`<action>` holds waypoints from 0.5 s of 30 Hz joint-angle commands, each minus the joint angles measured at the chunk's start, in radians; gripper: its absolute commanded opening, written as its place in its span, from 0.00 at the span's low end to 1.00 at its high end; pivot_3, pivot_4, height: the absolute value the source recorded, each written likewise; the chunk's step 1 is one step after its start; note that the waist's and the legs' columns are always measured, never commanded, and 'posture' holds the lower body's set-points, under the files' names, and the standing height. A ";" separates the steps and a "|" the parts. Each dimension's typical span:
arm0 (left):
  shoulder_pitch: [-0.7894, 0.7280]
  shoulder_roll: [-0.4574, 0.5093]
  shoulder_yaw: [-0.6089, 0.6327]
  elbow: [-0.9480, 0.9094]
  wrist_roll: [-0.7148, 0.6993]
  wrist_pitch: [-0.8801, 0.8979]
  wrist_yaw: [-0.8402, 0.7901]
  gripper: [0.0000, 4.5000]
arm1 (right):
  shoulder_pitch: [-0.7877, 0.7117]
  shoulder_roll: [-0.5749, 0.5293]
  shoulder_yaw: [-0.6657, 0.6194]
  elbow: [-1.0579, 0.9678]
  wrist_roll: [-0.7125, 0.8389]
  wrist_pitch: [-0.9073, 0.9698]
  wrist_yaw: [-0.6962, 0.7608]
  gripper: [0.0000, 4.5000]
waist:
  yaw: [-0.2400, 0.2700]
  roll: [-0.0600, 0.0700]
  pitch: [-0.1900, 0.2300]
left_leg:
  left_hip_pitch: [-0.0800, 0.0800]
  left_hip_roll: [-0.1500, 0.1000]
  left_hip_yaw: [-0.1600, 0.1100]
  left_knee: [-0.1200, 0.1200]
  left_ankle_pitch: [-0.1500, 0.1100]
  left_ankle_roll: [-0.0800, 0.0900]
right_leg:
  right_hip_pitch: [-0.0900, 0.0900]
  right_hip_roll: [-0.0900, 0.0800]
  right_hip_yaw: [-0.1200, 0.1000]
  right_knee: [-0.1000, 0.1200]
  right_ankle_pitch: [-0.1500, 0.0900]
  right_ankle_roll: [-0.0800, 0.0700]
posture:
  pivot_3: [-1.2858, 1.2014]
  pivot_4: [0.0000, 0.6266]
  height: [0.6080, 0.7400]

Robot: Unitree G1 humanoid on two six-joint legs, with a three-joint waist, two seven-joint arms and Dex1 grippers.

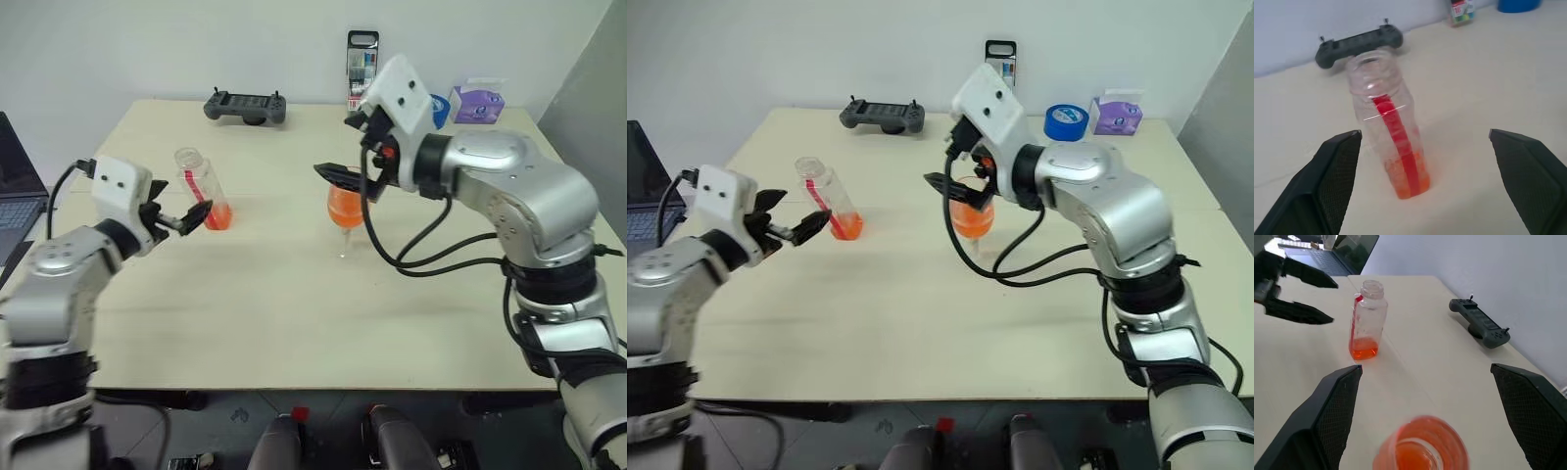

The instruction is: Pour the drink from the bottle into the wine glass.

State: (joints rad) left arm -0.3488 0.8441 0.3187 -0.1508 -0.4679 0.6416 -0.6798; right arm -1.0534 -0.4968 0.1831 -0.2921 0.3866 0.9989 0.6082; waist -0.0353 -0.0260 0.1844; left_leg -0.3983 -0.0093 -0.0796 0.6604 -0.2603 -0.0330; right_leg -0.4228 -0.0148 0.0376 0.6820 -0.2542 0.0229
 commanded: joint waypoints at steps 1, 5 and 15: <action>-0.038 0.085 0.081 -0.032 -0.150 0.089 -0.155 0.99 | 0.008 -0.035 -0.153 -0.082 0.108 0.061 0.039 1.00 | 0.002 0.000 0.000 | 0.000 0.000 -0.001 0.000 0.000 0.000 | 0.001 0.000 -0.001 0.000 0.000 0.000 | 0.52 0.24 1.00; -0.112 0.161 0.049 -0.064 -0.286 0.183 -0.297 0.99 | 0.056 -0.078 -0.406 -0.090 0.279 0.216 0.039 1.00 | 0.009 0.000 0.000 | -0.001 0.000 0.000 0.002 0.000 0.000 | 0.002 0.001 -0.003 -0.002 0.000 0.000 | 0.52 0.24 1.00; -0.249 0.153 -0.054 0.010 -0.336 0.211 -0.402 0.99 | 0.521 -0.199 -0.531 -0.304 0.371 0.050 0.122 1.00 | -0.013 0.000 0.000 | 0.002 0.002 0.007 0.000 0.000 0.001 | 0.003 0.004 0.003 -0.001 0.000 0.001 | 0.52 0.24 1.00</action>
State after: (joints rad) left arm -0.5777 0.9896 0.2622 -0.1593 -0.8080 0.8646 -1.0632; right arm -0.5302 -0.6995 -0.3087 -0.5481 0.7358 1.1189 0.7286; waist -0.0487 -0.0259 0.1849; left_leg -0.3961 -0.0061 -0.0725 0.6605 -0.2606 -0.0323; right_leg -0.4202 -0.0083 0.0407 0.6809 -0.2547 0.0235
